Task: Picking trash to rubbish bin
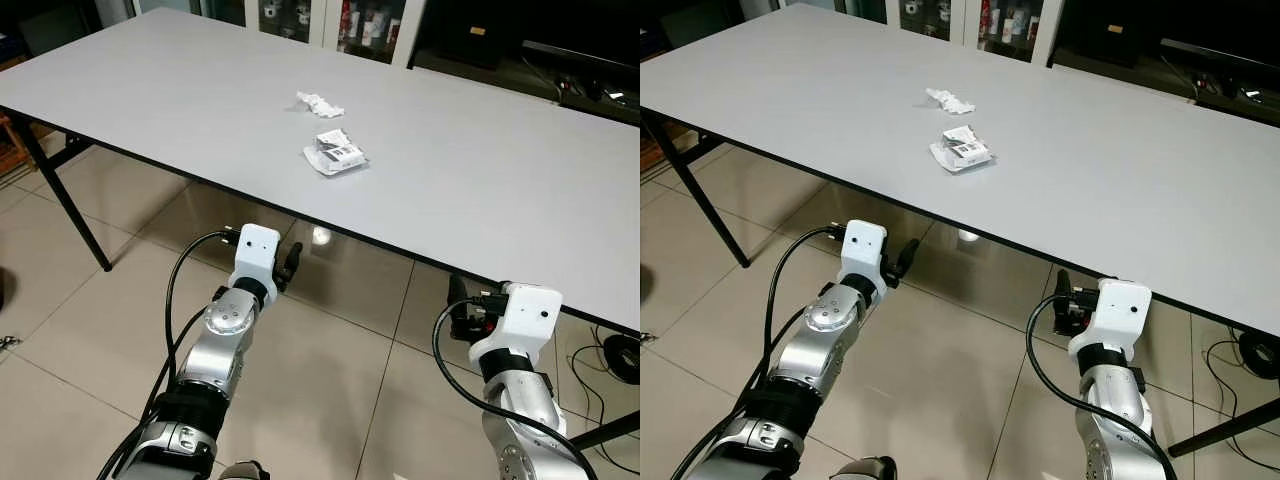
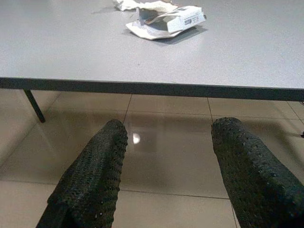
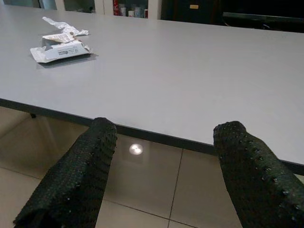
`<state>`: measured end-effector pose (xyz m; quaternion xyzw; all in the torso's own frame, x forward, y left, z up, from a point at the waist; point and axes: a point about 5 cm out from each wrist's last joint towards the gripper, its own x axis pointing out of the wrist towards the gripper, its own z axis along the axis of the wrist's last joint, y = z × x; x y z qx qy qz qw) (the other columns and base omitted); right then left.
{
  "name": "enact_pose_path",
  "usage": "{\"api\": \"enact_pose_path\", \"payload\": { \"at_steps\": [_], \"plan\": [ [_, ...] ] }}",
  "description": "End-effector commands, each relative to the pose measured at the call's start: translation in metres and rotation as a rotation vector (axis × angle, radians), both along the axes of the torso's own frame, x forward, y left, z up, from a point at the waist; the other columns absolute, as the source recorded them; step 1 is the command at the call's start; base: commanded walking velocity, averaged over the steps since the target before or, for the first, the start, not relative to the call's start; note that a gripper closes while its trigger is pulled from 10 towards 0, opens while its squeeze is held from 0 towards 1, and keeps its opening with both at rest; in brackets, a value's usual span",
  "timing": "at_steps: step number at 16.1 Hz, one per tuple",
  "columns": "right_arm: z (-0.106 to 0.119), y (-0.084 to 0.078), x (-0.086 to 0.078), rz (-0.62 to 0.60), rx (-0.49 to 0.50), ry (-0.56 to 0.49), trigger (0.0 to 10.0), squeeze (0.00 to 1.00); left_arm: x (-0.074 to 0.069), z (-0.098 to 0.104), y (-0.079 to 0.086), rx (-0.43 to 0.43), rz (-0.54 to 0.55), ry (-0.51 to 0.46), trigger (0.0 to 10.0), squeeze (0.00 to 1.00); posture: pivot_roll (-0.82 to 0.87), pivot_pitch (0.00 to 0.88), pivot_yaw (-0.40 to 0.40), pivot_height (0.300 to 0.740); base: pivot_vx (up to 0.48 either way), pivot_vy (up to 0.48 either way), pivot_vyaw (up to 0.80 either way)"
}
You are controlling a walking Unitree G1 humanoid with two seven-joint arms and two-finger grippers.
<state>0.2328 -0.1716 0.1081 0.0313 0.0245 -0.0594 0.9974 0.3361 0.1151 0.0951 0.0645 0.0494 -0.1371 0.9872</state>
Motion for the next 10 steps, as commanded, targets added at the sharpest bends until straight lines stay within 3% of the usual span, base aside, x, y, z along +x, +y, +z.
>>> {"api": "enact_pose_path", "payload": {
  "at_steps": [1, 4, 6, 10],
  "plan": [
    [-0.0029, -0.0021, -0.0017, 0.004, -0.018, 0.005, 10.0, 0.00, 0.0022, 0.0098, -0.0052, 0.012, -0.022, -0.050, 10.0, 0.00, 0.15, 0.072, -0.076, 0.740, 0.000, 0.000, 0.00],
    [-0.0018, -0.0007, -0.0009, 0.020, -0.025, 0.000, 10.0, 0.00, 0.0042, 0.0168, -0.0086, -0.001, -0.026, -0.068, 10.0, 0.00, 0.15, 0.071, -0.079, 0.740, 0.000, 0.000, 0.00],
    [-0.0011, 0.0001, 0.0004, 0.025, -0.028, -0.004, 10.0, 0.00, 0.0046, 0.0184, -0.0108, -0.017, -0.033, -0.070, 10.0, 0.00, 0.15, 0.070, -0.079, 0.740, 0.000, 0.000, 0.80],
    [-0.0015, -0.0005, -0.0005, 0.022, -0.026, -0.001, 10.0, 0.00, 0.0070, 0.0169, -0.0083, -0.032, -0.016, -0.040, 10.0, 0.00, 0.15, 0.068, -0.078, 0.740, 0.000, 0.000, 0.00]
  ]
}}
